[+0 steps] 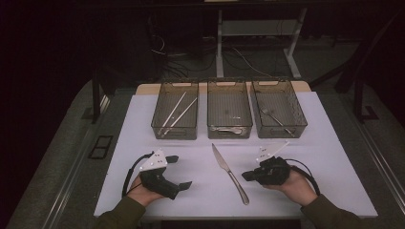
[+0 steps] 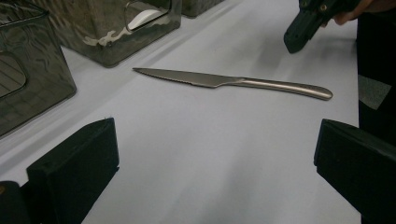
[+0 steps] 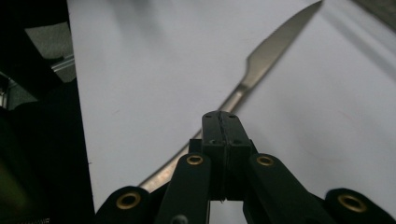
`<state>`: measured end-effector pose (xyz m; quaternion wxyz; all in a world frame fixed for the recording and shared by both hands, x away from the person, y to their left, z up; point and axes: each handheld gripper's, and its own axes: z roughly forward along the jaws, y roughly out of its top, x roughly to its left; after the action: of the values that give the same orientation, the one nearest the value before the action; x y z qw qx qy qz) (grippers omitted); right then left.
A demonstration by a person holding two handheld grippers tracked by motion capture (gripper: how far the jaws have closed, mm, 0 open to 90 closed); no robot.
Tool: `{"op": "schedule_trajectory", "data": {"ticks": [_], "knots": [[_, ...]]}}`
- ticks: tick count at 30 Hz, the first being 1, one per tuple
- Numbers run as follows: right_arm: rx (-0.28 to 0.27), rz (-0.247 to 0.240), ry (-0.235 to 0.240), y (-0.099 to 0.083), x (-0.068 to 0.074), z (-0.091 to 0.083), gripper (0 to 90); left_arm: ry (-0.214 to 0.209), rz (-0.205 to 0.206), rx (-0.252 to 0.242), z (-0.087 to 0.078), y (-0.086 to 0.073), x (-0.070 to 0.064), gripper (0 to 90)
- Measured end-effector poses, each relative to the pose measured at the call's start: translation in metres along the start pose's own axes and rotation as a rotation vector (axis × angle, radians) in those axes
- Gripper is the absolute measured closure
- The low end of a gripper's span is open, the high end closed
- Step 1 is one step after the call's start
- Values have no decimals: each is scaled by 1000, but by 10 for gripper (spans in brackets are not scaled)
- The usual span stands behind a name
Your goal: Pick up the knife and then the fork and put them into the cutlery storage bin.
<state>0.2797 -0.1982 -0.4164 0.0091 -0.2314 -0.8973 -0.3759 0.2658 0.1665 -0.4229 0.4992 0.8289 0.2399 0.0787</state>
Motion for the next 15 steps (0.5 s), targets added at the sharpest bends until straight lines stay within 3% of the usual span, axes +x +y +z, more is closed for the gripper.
{"op": "schedule_trajectory", "data": {"ticks": [4,7,10,15], "knots": [[33,-13,25,3,10,13,896,-1,0,1,0,0,0,0],[70,-68,27,3,14,23,896,-1,-1,0,0,0,0,0],[102,-91,39,3,19,31,896,-1,0,1,0,0,0,0],[150,-126,23,3,23,37,899,3,-3,-2,-1,0,0,0]]}}
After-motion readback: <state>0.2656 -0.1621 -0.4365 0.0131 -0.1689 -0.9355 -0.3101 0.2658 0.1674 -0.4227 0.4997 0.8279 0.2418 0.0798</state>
